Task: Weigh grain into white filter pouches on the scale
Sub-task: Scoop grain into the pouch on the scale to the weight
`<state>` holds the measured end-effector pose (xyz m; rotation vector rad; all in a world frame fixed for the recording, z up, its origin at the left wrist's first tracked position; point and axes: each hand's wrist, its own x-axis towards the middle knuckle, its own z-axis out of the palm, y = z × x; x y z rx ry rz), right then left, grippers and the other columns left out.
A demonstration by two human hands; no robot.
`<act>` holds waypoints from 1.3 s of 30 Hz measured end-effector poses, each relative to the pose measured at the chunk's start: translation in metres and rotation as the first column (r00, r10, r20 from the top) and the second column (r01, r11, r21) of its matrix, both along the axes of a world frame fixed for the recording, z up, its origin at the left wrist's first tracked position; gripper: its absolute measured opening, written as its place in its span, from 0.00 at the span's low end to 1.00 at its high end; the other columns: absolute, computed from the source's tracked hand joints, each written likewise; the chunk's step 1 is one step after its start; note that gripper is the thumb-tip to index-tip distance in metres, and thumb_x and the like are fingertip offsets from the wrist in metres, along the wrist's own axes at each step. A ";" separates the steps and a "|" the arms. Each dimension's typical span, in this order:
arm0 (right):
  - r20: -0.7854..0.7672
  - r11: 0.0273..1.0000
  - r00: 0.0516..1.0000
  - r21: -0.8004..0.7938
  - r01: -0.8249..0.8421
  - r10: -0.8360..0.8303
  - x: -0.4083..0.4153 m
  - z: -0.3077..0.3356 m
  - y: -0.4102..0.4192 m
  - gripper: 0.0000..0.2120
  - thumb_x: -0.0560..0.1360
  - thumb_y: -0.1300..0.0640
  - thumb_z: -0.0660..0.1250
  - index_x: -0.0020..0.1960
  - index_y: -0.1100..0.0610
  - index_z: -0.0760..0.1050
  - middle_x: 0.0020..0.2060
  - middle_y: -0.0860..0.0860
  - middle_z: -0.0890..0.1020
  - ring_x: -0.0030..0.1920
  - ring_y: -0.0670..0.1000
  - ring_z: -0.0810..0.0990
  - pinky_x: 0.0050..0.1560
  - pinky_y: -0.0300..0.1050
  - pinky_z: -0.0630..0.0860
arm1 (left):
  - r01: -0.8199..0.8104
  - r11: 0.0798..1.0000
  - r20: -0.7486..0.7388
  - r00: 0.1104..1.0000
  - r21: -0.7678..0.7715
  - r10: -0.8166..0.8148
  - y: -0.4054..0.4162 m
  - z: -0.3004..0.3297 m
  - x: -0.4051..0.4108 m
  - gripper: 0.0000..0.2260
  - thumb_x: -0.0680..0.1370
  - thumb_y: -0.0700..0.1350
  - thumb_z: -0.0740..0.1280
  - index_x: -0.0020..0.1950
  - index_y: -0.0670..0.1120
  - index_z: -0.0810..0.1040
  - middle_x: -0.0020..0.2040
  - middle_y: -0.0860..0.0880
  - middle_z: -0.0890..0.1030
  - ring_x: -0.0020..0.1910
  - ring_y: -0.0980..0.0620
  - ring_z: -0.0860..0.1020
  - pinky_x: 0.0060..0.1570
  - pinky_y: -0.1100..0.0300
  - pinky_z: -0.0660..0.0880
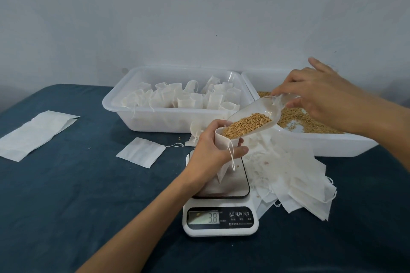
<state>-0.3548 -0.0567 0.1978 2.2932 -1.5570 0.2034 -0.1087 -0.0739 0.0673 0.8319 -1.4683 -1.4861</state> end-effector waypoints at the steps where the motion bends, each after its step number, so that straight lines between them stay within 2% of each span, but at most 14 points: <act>1: -0.003 1.000 1.000 0.002 0.000 0.000 0.000 0.000 0.000 0.18 0.77 0.60 0.70 0.66 0.50 0.79 0.54 0.52 0.80 0.58 0.57 0.79 0.79 0.56 0.45 | -0.001 1.000 0.000 1.000 -0.001 0.001 0.000 0.000 0.000 0.24 0.74 0.32 0.78 0.66 0.43 0.74 0.58 0.45 0.85 0.51 0.56 0.86 0.47 0.68 0.79; 13: -0.008 1.000 1.000 -0.002 -0.001 0.001 0.002 -0.001 0.000 0.17 0.77 0.60 0.71 0.64 0.50 0.80 0.53 0.52 0.80 0.56 0.57 0.80 0.78 0.56 0.46 | -0.013 1.000 -0.002 1.000 0.000 0.013 -0.001 0.000 0.000 0.25 0.73 0.34 0.79 0.66 0.46 0.75 0.59 0.49 0.86 0.53 0.53 0.87 0.50 0.66 0.80; 21: -0.002 1.000 1.000 0.002 -0.001 0.001 0.003 -0.001 -0.001 0.17 0.76 0.60 0.72 0.64 0.50 0.80 0.53 0.51 0.80 0.56 0.57 0.80 0.79 0.57 0.47 | -0.019 1.000 -0.002 1.000 -0.010 0.019 -0.002 -0.002 0.001 0.25 0.73 0.34 0.80 0.66 0.46 0.76 0.59 0.49 0.86 0.54 0.51 0.87 0.58 0.59 0.82; 26: -0.008 1.000 1.000 -0.004 -0.005 0.005 0.002 -0.002 -0.002 0.16 0.76 0.60 0.72 0.63 0.50 0.80 0.52 0.52 0.80 0.54 0.58 0.81 0.78 0.58 0.47 | -0.014 1.000 0.003 1.000 -0.007 0.014 -0.003 -0.002 0.001 0.25 0.73 0.34 0.80 0.66 0.47 0.76 0.57 0.50 0.87 0.53 0.52 0.87 0.54 0.62 0.82; 30: -0.008 1.000 1.000 -0.001 -0.001 0.001 0.003 -0.002 -0.002 0.16 0.76 0.60 0.72 0.64 0.50 0.80 0.52 0.52 0.80 0.55 0.57 0.80 0.78 0.57 0.47 | -0.014 1.000 0.008 1.000 -0.014 0.014 -0.003 -0.002 0.001 0.25 0.73 0.34 0.80 0.65 0.47 0.76 0.58 0.49 0.87 0.54 0.52 0.87 0.56 0.61 0.82; 39: -0.014 1.000 1.000 0.013 0.016 -0.016 0.004 0.000 -0.002 0.17 0.77 0.60 0.71 0.65 0.49 0.79 0.54 0.51 0.79 0.57 0.55 0.79 0.79 0.56 0.44 | -0.039 0.998 0.056 0.998 -0.052 0.042 -0.005 -0.004 0.002 0.24 0.72 0.37 0.81 0.64 0.51 0.77 0.58 0.48 0.86 0.54 0.48 0.86 0.64 0.48 0.80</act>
